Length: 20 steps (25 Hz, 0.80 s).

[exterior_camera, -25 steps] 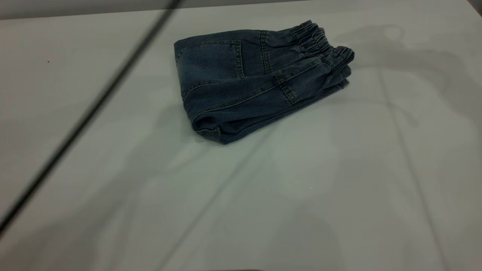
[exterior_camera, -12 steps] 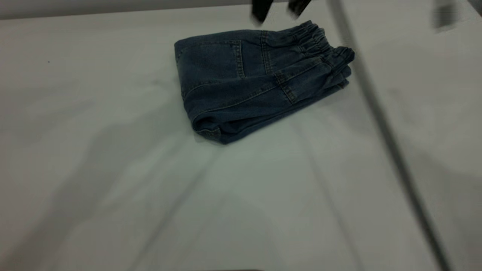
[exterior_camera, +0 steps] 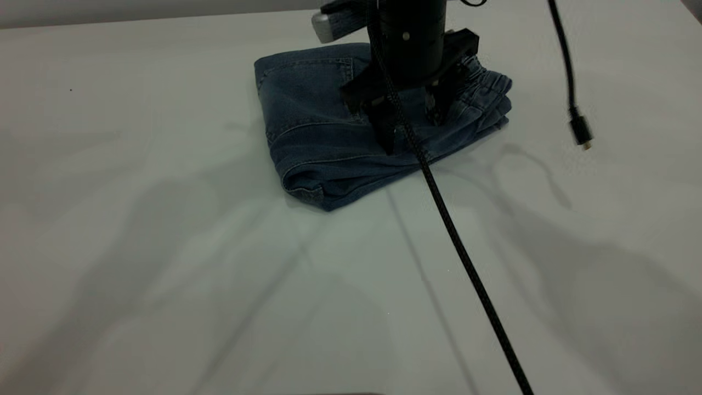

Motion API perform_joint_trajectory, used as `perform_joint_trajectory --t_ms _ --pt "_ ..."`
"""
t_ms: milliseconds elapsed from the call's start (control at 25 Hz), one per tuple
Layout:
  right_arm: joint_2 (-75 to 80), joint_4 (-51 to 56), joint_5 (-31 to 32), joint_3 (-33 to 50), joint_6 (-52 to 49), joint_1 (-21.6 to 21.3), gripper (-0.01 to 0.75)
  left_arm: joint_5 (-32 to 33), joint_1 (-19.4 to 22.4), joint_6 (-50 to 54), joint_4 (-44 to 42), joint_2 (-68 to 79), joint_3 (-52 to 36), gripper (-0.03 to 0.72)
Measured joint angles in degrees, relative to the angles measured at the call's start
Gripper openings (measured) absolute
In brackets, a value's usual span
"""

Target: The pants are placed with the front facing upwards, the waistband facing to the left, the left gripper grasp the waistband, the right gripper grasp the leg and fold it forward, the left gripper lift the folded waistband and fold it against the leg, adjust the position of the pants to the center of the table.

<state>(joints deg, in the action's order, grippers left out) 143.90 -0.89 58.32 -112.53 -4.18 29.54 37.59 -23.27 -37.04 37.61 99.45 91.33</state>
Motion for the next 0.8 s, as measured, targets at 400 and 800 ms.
perform_joint_trajectory --t_ms 400,800 --pt "0.52 10.16 2.8 -0.23 -7.79 -0.36 0.489 0.71 0.0 0.09 -0.06 0.0 0.0 0.556" --pt "0.59 18.56 2.23 -0.23 -23.3 -0.36 0.489 1.2 0.0 0.09 -0.18 0.0 0.0 0.556"
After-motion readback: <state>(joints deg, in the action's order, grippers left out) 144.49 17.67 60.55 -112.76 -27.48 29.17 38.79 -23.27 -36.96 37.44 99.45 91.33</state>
